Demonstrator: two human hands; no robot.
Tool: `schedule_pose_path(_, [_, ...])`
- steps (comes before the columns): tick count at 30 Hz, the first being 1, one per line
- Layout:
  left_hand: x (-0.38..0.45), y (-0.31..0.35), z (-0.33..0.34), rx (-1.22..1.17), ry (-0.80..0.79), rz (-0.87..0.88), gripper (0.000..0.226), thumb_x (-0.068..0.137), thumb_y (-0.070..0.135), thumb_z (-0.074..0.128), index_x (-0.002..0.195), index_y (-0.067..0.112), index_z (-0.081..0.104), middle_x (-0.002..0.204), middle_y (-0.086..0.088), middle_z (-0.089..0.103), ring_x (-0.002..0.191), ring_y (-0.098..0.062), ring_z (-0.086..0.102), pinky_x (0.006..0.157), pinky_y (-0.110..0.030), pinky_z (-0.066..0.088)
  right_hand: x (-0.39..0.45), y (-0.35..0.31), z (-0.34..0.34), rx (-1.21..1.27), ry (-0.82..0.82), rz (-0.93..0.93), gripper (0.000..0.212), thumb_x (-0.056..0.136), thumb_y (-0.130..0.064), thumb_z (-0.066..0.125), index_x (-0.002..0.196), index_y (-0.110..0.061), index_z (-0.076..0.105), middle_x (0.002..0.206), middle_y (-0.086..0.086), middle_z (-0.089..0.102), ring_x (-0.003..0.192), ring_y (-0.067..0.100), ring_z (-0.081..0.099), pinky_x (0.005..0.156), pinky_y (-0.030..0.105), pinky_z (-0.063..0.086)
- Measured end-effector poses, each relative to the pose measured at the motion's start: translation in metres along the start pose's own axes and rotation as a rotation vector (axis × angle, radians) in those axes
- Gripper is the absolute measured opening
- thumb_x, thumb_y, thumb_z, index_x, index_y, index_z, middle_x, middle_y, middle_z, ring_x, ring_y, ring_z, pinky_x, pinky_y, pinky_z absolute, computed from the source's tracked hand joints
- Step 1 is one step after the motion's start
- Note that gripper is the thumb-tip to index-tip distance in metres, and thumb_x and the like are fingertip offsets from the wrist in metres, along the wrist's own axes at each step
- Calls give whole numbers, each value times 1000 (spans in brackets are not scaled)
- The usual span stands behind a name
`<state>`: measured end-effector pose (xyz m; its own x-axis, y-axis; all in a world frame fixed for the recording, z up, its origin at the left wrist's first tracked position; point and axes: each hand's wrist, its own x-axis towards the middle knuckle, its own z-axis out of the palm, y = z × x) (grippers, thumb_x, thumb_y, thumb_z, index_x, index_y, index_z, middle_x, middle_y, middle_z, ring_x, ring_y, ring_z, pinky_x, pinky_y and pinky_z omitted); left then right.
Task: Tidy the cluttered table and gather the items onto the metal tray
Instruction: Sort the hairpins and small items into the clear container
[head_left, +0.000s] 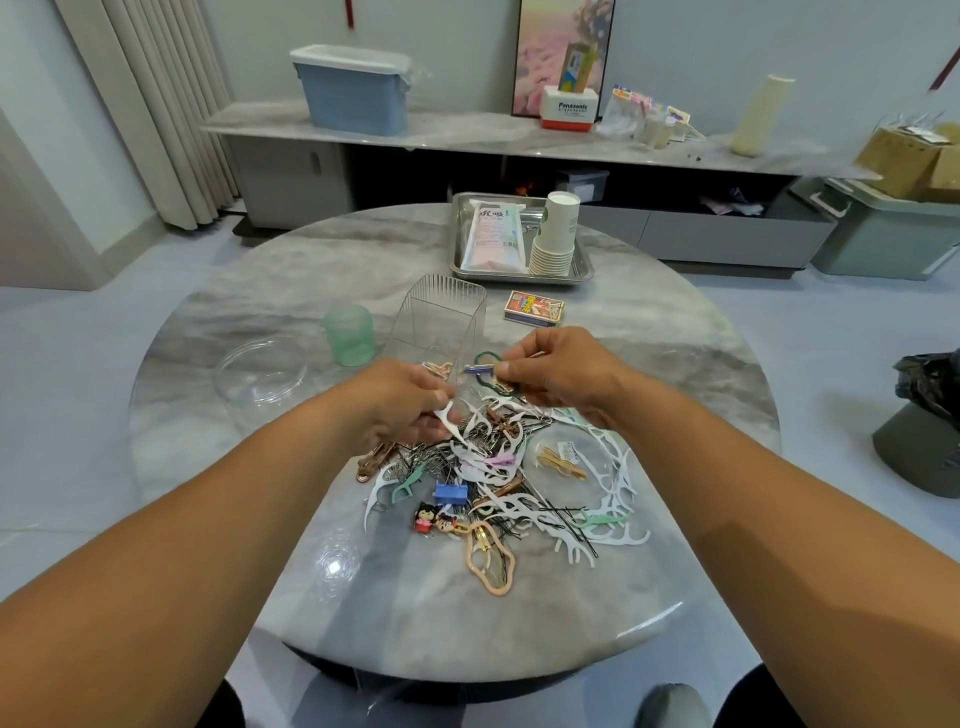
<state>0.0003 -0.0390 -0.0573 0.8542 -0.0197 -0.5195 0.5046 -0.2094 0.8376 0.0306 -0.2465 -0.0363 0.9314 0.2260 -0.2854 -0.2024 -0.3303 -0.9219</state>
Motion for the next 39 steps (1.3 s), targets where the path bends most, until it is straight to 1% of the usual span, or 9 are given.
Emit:
schedule_pose_path(5, [-5, -1, 10, 423, 78, 122, 31, 94, 14, 70, 125, 17, 64, 94, -9, 70, 72, -16, 69, 55, -23, 55, -2, 3, -7, -41, -7, -10, 22, 83, -4, 81, 98, -8, 66, 75, 4, 73, 62, 10, 66, 56, 22, 50])
schedule_pose_path(9, [-11, 13, 18, -5, -150, 7, 56, 75, 21, 85, 125, 8, 62, 110, -10, 73, 100, -21, 71, 70, -27, 59, 1, 4, 2, 56, -74, 21, 26, 83, -8, 82, 101, -11, 63, 79, 5, 73, 62, 9, 66, 54, 21, 48])
schedule_pose_path(13, [-8, 13, 24, -494, -157, -24, 26, 96, 10, 64, 119, -1, 60, 121, -21, 69, 106, -33, 71, 78, -38, 63, 2, 5, 7, 87, -161, 51, 19, 85, -13, 81, 95, -10, 65, 78, 6, 73, 64, 10, 67, 54, 19, 52])
schedule_pose_path(17, [-3, 3, 24, -491, -89, -112, 8, 100, 6, 59, 106, 1, 59, 100, -20, 68, 91, -31, 71, 69, -39, 63, 2, 10, 6, 16, -116, 97, 20, 91, -22, 76, 99, -8, 63, 91, 12, 76, 73, 17, 73, 57, 25, 57])
schedule_pose_path(24, [-6, -10, 15, -349, -41, -269, 10, 102, 12, 55, 103, 2, 55, 94, -19, 66, 81, -24, 69, 57, -37, 63, -3, 35, 12, -898, -230, 7, 15, 81, -17, 84, 94, -20, 76, 86, -5, 69, 80, 15, 63, 61, 22, 47])
schedule_pose_path(29, [-8, -10, 13, -429, -45, -276, 9, 103, 9, 49, 109, 2, 49, 109, -24, 61, 83, -25, 69, 62, -41, 64, 0, 34, 24, -945, -223, -81, 12, 86, -22, 81, 95, -17, 75, 78, -9, 62, 76, 12, 58, 58, 22, 41])
schedule_pose_path(33, [-10, -10, 11, -432, -63, -288, 19, 104, 16, 53, 117, 3, 51, 106, -20, 62, 79, -24, 68, 50, -36, 61, 0, 18, 12, -895, -216, -108, 14, 94, -31, 71, 93, -17, 68, 84, -7, 63, 75, 9, 56, 68, 25, 46])
schedule_pose_path(35, [-11, -10, 11, -439, -60, -283, 20, 103, 23, 55, 110, 5, 54, 98, -17, 63, 79, -23, 67, 48, -34, 60, -1, 7, 1, -856, -207, -91, 13, 95, -34, 69, 93, -22, 66, 91, -6, 67, 80, 10, 64, 74, 29, 52])
schedule_pose_path(39, [-12, -9, 13, -462, -48, -277, 29, 103, 37, 56, 92, 10, 54, 95, -15, 61, 81, -24, 65, 58, -36, 63, -1, -2, -15, -796, -176, -8, 14, 95, -30, 68, 96, -17, 65, 93, 3, 73, 77, 12, 72, 60, 25, 53])
